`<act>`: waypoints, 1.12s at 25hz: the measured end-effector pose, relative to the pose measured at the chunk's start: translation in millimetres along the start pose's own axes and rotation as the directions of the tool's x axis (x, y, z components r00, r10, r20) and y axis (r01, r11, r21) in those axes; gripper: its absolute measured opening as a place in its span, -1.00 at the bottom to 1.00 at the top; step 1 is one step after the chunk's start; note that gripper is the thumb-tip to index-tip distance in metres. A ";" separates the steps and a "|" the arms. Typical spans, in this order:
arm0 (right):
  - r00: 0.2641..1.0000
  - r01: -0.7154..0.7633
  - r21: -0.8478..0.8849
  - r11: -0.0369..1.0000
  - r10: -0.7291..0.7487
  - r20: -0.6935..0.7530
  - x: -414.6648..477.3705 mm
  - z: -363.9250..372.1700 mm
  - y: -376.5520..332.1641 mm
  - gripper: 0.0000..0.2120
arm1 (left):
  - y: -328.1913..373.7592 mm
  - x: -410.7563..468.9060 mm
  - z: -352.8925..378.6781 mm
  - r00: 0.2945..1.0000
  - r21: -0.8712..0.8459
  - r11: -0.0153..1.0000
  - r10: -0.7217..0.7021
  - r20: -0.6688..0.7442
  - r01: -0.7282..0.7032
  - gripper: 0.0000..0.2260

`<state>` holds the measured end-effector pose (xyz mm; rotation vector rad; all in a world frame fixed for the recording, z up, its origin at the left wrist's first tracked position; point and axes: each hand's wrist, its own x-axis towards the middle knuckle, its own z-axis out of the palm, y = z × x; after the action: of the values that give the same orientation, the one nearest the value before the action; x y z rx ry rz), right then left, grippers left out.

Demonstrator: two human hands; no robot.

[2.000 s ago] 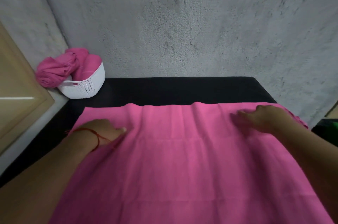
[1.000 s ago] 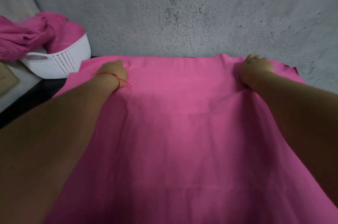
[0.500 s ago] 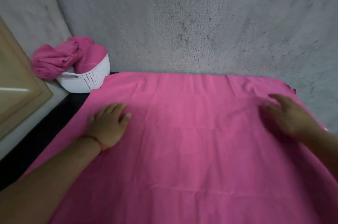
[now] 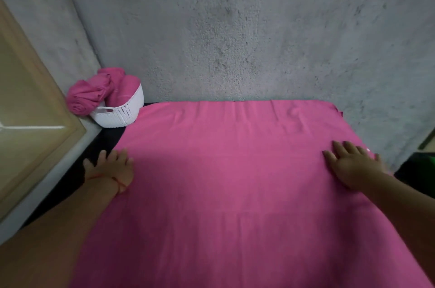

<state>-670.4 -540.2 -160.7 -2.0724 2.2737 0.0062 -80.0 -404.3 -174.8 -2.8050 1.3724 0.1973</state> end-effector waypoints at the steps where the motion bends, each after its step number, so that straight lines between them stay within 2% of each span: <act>1: 0.999 0.034 0.001 0.999 -0.034 0.007 -17.8 -8.2 -15.1 -0.31 | 15.7 -13.8 -7.8 0.999 -0.010 0.999 0.046 -0.001 -0.046 -0.42; 3: 0.983 0.174 0.088 0.981 -0.177 0.037 -70.4 -10.4 -51.8 -0.40 | 54.1 -67.5 -0.2 0.959 -0.064 0.957 0.282 -0.028 -0.284 -0.33; 4: 0.966 0.244 0.123 0.962 -0.252 0.057 -98.0 -0.1 -67.2 -0.37 | 68.7 -101.2 13.0 0.926 -0.075 0.923 0.376 -0.036 -0.377 -0.33; 6: 0.935 0.346 0.087 0.934 -0.351 0.055 -146.3 18.5 -74.2 -0.28 | 70.8 -151.8 33.6 0.896 -0.042 0.895 0.443 -0.031 -0.444 -0.36; 8: 0.948 0.316 0.045 0.948 -0.317 0.008 -165.6 25.6 -37.1 -0.19 | 31.2 -163.1 40.1 0.908 0.004 0.911 0.411 -0.086 -0.412 -0.27; 11: 0.995 0.104 0.053 0.993 -0.104 -0.008 -170.5 27.0 53.9 -0.05 | -62.0 -151.9 44.4 0.967 -0.016 0.971 0.236 -0.098 -0.239 -0.22; 13: 1.000 0.004 0.021 1.000 -0.005 0.024 -175.4 19.9 71.9 0.05 | -87.5 -160.9 39.5 0.992 -0.077 0.990 0.115 -0.045 -0.118 -0.29; 14: 1.000 0.009 0.018 1.000 -0.009 0.019 -182.7 13.6 59.1 0.05 | -79.3 -173.4 39.1 0.996 -0.095 0.992 0.079 -0.036 -0.082 -0.32; 15: 0.998 0.057 0.059 0.997 -0.057 -0.007 -194.7 12.7 37.6 0.01 | -61.1 -192.6 40.1 0.996 -0.121 0.989 0.084 -0.028 -0.087 -0.33; 17: 0.964 0.263 0.146 0.954 -0.264 -0.008 -238.5 27.1 -11.8 -0.11 | -23.7 -242.5 53.1 0.969 -0.120 0.962 0.247 -0.019 -0.247 -0.31; 19: 0.907 0.415 0.120 0.902 -0.420 0.016 -289.4 47.8 -36.7 -0.25 | -16.8 -287.0 68.5 0.922 -0.066 0.920 0.384 -0.042 -0.386 -0.33; 21: 0.923 0.384 0.096 0.918 -0.386 -0.001 -308.9 55.7 -17.4 -0.25 | -42.9 -298.8 67.6 0.926 -0.047 0.927 0.369 -0.078 -0.373 -0.32; 24: 0.963 0.269 0.035 0.963 -0.268 -0.032 -310.0 53.9 35.4 -0.14 | -79.4 -303.6 62.7 0.943 0.025 0.952 0.306 -0.133 -0.305 -0.27; 28: 0.986 0.164 0.038 0.986 -0.165 0.000 -316.9 48.9 70.4 0.00 | -67.8 -313.0 53.5 0.962 -0.006 0.962 0.273 -0.027 -0.273 -0.27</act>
<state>-709.3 -216.2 -196.3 -2.2316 2.0765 -0.0423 -222.4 -113.2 -193.7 -2.6224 1.7664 0.1702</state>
